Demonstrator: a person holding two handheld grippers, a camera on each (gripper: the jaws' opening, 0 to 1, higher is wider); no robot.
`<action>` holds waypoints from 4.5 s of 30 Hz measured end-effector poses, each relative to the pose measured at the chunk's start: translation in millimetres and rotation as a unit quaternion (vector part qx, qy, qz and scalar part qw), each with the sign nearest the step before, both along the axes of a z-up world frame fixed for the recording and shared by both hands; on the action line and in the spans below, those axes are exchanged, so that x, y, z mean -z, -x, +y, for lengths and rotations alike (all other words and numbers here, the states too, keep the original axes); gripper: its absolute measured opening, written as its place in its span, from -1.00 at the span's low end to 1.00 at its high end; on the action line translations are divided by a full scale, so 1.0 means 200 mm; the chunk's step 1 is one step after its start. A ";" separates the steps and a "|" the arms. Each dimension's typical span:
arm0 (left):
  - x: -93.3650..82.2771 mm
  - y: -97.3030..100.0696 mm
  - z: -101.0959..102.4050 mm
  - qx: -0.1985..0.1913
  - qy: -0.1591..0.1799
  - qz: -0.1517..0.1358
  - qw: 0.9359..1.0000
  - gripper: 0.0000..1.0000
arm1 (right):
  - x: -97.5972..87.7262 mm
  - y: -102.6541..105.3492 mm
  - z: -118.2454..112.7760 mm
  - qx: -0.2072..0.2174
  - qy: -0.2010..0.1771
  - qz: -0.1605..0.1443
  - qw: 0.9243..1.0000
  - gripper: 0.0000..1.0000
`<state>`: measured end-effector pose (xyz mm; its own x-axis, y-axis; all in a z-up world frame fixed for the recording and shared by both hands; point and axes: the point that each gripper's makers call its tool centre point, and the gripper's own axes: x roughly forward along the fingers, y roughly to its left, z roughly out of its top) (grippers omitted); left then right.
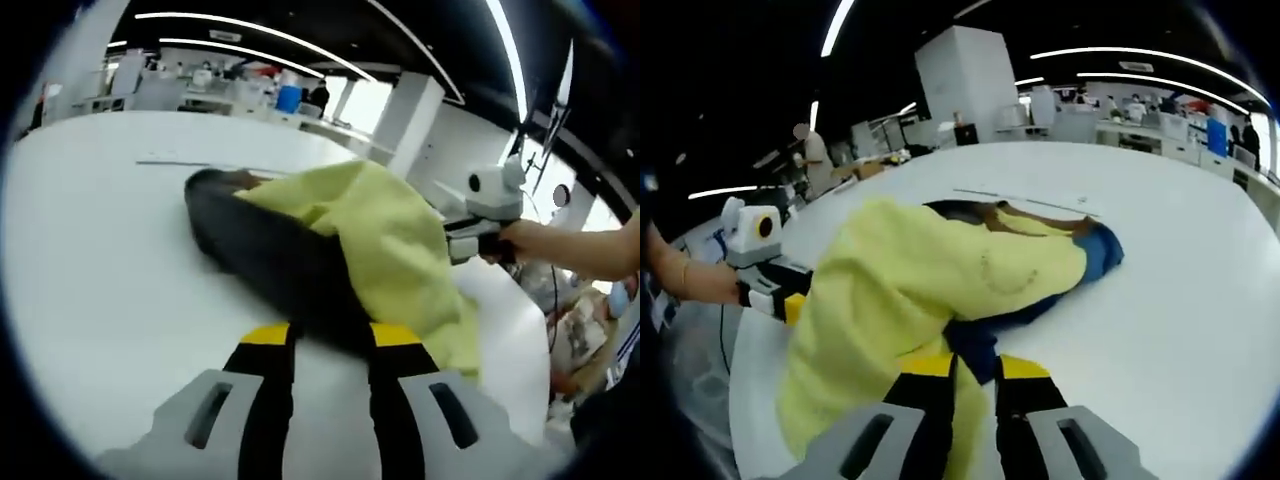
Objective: Fold the garment on the visible template until the final outline fits inside the template.
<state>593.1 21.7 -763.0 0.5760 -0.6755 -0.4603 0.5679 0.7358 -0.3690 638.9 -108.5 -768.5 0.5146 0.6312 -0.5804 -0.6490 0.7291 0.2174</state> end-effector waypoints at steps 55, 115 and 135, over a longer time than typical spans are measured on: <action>-0.22 -0.03 0.48 -0.127 0.012 -0.025 0.991 -1.00 | -0.14 0.09 -0.60 0.182 0.106 -0.001 0.978 -1.00; 0.00 -0.38 1.21 -0.244 -0.186 -0.009 0.952 -1.00 | -0.07 -0.07 -1.36 0.276 0.222 0.048 0.934 -1.00; 0.00 -0.54 1.29 -0.253 -0.207 -0.010 0.945 -1.00 | -0.07 -0.11 -1.39 0.273 0.213 0.041 0.937 -1.00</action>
